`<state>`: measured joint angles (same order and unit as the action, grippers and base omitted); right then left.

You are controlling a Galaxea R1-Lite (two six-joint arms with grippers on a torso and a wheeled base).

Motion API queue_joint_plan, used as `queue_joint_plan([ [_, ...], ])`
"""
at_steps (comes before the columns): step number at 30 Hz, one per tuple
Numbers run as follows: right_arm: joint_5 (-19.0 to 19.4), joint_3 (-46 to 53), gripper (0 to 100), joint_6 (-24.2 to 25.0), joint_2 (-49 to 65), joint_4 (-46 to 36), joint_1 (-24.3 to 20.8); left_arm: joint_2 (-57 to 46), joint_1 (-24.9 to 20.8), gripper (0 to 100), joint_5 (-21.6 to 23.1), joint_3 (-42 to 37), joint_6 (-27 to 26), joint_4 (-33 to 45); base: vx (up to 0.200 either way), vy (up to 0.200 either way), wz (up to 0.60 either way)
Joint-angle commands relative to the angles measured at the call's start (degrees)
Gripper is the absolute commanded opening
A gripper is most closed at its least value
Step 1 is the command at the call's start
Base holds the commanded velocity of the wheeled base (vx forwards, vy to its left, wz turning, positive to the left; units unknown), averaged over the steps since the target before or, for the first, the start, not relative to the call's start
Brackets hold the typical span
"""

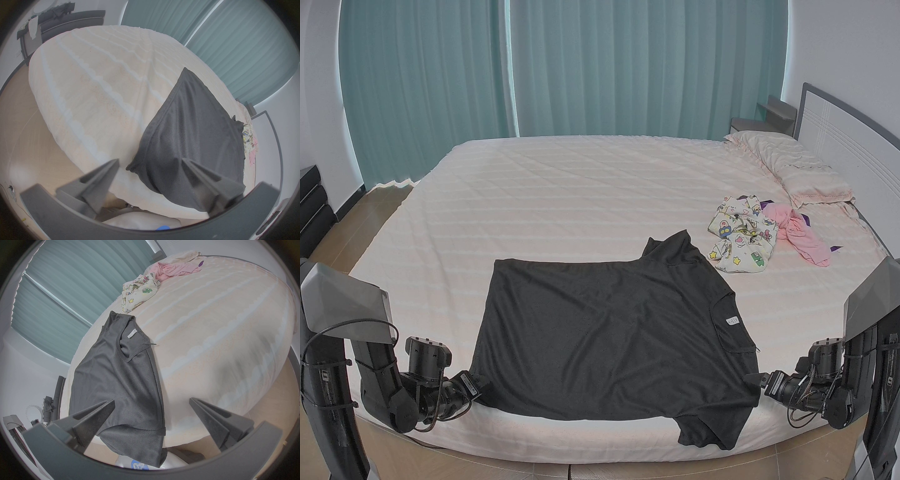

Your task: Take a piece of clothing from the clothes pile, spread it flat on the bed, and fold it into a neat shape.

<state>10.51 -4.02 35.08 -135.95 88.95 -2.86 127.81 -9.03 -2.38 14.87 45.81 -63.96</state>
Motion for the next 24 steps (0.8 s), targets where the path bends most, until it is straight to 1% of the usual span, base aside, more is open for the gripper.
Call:
queue_joint_plan([
  [1, 0.0, 0.1, 100, 0.0, 0.2, 0.8, 0.0, 2.0, -0.4, 0, -0.4, 0.1, -0.1, 0.1, 0.000, 0.000, 0.00],
  [6, 0.0, 0.1, 100, 0.0, 0.2, 0.8, 0.1, 1.7, 0.2, 0, -1.0, -2.2, -0.6, 0.7, 0.000, 0.000, 0.00],
  [11, 0.0, 0.2, 100, -0.1, 0.3, 0.8, 0.1, 1.7, 0.9, 0, -2.9, -4.9, -4.7, 0.4, 0.000, 0.000, 0.00],
  [14, 0.0, 0.3, 100, -0.1, 0.4, 0.8, 0.1, 1.7, 1.2, 0, -3.9, -5.1, -5.1, 0.6, 0.000, 0.000, 0.00],
  [21, 0.0, 0.9, 100, -0.6, 1.1, 0.8, 0.1, 2.2, 1.5, 0, -4.1, -5.7, -6.3, 0.7, 0.000, 0.000, 0.00],
  [24, 0.6, 1.7, 100, -0.7, 1.2, 0.7, 0.0, 2.3, 1.5, 0, -4.0, -5.6, -6.3, 0.2, 0.000, 0.000, 0.00],
])
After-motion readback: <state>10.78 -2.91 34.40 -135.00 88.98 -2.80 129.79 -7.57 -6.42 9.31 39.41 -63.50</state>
